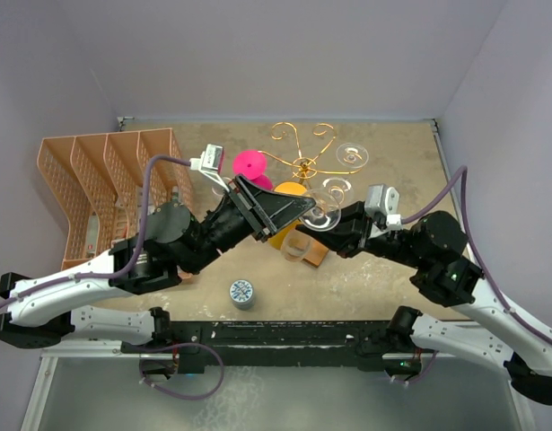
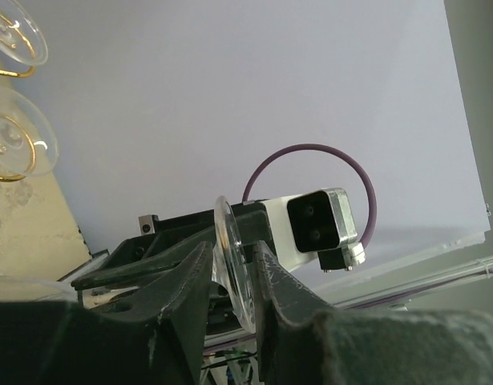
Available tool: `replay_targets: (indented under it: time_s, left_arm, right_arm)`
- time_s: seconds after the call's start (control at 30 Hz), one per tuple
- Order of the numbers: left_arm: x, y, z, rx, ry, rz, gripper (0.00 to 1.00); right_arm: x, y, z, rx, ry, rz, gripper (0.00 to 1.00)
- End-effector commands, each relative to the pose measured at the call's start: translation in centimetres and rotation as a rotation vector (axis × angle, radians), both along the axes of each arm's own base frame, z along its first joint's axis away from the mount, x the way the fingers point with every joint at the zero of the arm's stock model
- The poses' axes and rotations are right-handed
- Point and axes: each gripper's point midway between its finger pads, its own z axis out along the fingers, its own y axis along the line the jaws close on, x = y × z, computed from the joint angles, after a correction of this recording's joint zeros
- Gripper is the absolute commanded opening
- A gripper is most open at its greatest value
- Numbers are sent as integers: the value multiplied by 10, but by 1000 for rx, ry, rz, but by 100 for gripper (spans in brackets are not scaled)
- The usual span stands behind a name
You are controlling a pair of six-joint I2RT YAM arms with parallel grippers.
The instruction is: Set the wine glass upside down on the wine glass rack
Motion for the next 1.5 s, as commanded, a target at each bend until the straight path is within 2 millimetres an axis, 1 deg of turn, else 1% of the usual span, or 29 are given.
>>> replay_targets:
  time_s: [0.0, 0.1, 0.27, 0.3, 0.5, 0.57, 0.77, 0.87, 0.9, 1.0, 1.1, 1.2, 1.3, 1.47]
  left_arm:
    - [2, 14, 20, -90, 59, 22, 21]
    - [3, 18, 18, -88, 75, 32, 12]
    - [4, 21, 13, -77, 110, 42, 4]
    - [5, 22, 12, -73, 116, 46, 0]
    - [8, 32, 14, -91, 153, 72, 0]
    - [9, 36, 15, -106, 179, 82, 0]
    - [17, 50, 12, -123, 263, 144, 0]
    - [20, 57, 13, -132, 277, 166, 0]
    - [20, 59, 13, -135, 280, 173, 0]
    - [23, 66, 15, -149, 283, 199, 0]
    - [29, 78, 12, -148, 288, 251, 0]
    - [35, 90, 11, -150, 285, 303, 0]
    - [41, 104, 10, -149, 282, 365, 0]
    - [52, 122, -5, -108, 292, 476, 0]
  right_arm:
    - [-8, -3, 33, 88, -67, 26, 0]
    - [-8, 0, 30, 83, -58, 33, 0]
    - [-8, 2, 28, 78, -44, 43, 0]
    - [-7, 3, 27, 78, -42, 42, 0]
    - [-10, 6, 24, 72, -28, 69, 1]
    - [-12, 8, 23, 69, -23, 83, 10]
    - [-18, 9, 20, 70, -19, 118, 30]
    - [-20, 8, 20, 84, -21, 123, 42]
    - [-20, 8, 20, 88, -23, 124, 47]
    - [-22, 5, 23, 99, -30, 122, 57]
    - [-19, -2, 27, 123, -39, 85, 67]
    - [-19, -11, 32, 149, -53, 54, 72]
    - [-21, -15, 35, 165, -62, 48, 73]
    - [-19, -18, 38, 177, -64, 33, 73]
